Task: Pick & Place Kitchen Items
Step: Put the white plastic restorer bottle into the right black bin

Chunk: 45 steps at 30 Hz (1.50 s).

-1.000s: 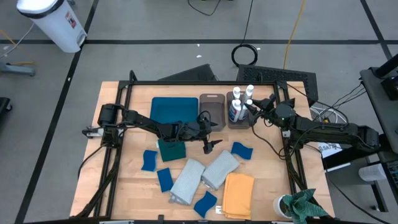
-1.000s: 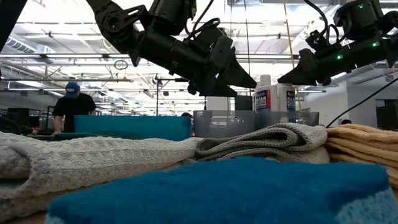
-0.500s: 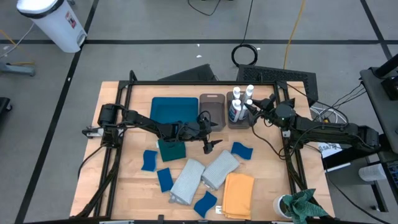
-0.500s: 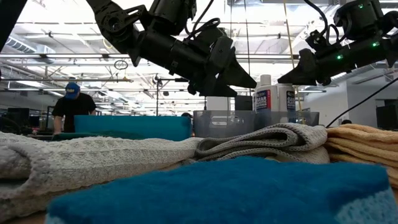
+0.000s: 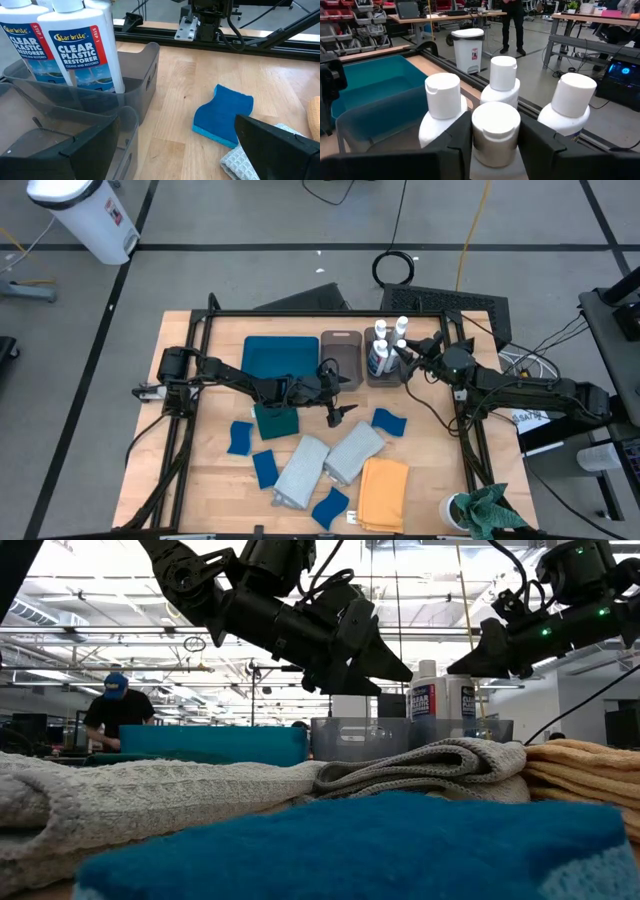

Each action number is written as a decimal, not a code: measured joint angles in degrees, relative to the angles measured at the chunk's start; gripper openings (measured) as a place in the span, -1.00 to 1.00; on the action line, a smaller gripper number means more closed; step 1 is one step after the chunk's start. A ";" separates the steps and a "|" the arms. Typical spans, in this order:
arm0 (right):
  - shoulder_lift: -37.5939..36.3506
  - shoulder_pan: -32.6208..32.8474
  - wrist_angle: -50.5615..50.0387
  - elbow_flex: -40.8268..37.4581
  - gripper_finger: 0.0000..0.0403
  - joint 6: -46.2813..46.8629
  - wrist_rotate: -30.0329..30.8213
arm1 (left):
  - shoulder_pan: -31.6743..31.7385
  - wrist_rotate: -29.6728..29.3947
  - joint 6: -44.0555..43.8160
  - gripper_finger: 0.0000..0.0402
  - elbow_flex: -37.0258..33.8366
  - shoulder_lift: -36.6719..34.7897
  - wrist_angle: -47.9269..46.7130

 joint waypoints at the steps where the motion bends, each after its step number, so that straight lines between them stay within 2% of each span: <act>1: 0.02 0.00 -0.13 0.00 -0.35 0.02 -0.02 | 0.00 0.02 -0.02 0.98 0.02 0.00 0.00; 9: 0.02 0.02 -0.19 0.00 -0.10 0.04 -0.15 | 0.00 0.00 -0.01 0.98 0.00 0.00 0.00; 17: 0.02 0.02 -0.01 0.00 0.02 0.07 -0.13 | 0.00 0.02 -0.01 0.98 0.01 0.00 -0.01; 29: -2.10 0.04 0.00 0.00 0.05 0.39 -0.18 | 0.02 0.00 -0.02 0.98 0.02 0.00 -0.72; 33: -3.14 0.04 -0.08 0.00 0.06 1.31 -2.97 | 0.01 0.00 -0.02 0.98 0.00 0.00 -0.74; 45: -5.78 0.07 -0.86 0.00 0.05 -0.08 -2.86 | 0.00 0.02 -0.02 0.98 0.01 0.00 -0.81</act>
